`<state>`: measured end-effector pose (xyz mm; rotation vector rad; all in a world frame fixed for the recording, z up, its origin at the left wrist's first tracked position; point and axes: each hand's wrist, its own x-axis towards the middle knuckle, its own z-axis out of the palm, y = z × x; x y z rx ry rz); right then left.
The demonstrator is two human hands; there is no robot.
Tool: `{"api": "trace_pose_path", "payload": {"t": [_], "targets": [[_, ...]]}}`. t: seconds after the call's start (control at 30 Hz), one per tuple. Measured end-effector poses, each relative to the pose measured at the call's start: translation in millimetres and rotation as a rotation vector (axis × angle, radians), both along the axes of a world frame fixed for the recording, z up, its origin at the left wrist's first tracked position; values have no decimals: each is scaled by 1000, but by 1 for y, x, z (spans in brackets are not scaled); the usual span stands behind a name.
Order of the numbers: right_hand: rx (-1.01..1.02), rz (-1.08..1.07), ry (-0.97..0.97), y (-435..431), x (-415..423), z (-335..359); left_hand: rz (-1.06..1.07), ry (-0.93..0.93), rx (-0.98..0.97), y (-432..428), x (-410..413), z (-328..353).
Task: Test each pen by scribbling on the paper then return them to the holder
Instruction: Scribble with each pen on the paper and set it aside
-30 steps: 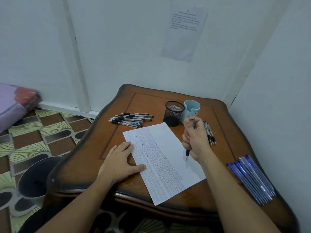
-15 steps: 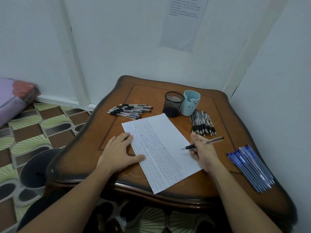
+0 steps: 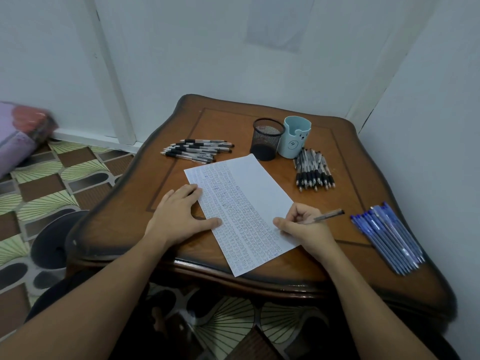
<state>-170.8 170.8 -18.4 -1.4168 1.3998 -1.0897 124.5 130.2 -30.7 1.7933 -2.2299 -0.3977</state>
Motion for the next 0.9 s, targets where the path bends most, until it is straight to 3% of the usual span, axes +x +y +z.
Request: {"api": "trace_pose_path", "payload": {"t": [0.1, 0.3, 0.77, 0.9], "targets": [[-45, -83, 20, 2, 1, -7, 3, 1, -4, -1, 0, -1], [-49, -44, -2, 2, 4, -12, 4, 6, -12, 0, 0, -2], [-73, -20, 144, 1, 2, -15, -3, -1, -1, 1, 0, -1], [-61, -15, 77, 1, -1, -14, -4, 1, 0, 0, -1, -2]]}}
